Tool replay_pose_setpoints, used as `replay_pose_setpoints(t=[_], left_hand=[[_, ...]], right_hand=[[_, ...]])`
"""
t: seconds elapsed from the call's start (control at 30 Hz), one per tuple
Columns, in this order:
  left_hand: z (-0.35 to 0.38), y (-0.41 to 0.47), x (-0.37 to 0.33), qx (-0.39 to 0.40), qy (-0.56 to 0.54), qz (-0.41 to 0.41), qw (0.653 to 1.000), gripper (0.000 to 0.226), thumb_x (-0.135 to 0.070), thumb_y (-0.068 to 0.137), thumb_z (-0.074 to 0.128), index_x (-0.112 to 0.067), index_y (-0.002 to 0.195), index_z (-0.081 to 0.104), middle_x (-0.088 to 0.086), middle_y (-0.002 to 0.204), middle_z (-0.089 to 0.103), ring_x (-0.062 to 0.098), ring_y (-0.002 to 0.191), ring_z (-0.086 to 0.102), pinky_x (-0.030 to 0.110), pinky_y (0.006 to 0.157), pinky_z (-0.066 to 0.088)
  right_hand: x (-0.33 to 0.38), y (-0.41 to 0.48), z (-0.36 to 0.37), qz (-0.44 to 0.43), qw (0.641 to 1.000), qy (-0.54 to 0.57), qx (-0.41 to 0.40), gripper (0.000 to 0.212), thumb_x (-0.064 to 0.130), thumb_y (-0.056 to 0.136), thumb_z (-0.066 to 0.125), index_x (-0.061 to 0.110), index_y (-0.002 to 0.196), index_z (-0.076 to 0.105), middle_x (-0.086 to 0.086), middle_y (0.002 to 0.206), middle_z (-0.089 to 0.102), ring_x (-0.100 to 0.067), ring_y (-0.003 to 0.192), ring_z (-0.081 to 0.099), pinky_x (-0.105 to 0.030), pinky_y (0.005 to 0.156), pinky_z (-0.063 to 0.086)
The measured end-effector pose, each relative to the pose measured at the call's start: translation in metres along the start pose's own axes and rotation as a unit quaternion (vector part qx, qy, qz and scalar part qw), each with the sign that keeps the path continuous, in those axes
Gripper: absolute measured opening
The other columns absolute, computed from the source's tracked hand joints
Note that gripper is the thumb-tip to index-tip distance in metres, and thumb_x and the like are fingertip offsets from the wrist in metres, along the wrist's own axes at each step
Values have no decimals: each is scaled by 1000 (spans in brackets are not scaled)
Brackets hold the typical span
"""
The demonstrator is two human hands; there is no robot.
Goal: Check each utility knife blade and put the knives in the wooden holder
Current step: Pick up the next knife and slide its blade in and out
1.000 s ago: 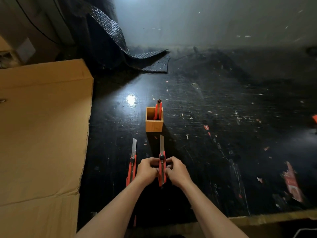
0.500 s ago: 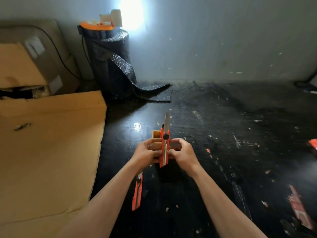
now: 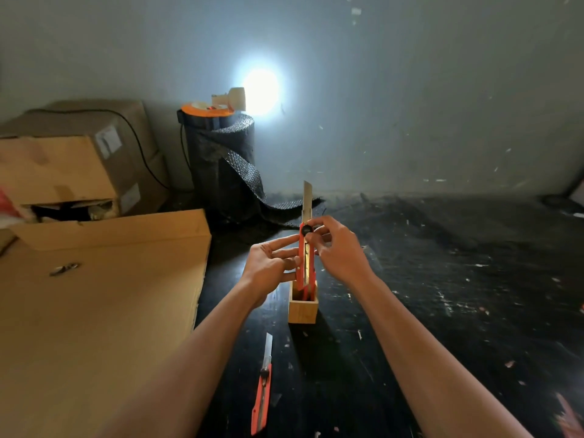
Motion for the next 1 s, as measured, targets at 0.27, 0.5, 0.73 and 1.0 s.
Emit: replay_pose_setpoints(t=[0.27,0.5,0.73,1.0], left_hand=[[0,-2,-11,-6,19,14,1000,52,26,87,50,-10,116,71,6,80,82,19,70,79,29,57,61],[7,6,-22,-1,19,34,999,47,23,88,54,-10,116,72,9,86,82,21,75,80,31,59,62],[9,15,-31,-17,-17,22,999,44,22,88,57,-10,111,75,13,87,82,23,73,80,31,56,62],[6,25,-35,-26,-50,10,998,45,20,87,61,-9,120,72,14,97,81,26,78,81,34,57,63]], right_hand=[[6,6,-4,-16,999,-41,10,22,17,96,65,20,118,65,-2,107,72,-5,82,64,-9,68,44],[9,17,-11,-40,997,-68,-4,19,22,99,62,20,118,65,-1,110,70,-8,89,62,-7,71,42],[7,20,-15,-50,996,-65,18,23,19,100,60,21,122,66,-3,121,68,-17,108,64,-28,94,52],[6,11,-13,-35,998,-33,49,25,16,97,65,22,121,68,-1,124,71,-20,114,66,-32,97,51]])
Point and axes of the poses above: each hand's wrist, its own y-axis towards the middle knuckle, its own z-axis out of the palm, x = y × z, the point moved 3 cm from there along y, towards the middle knuckle
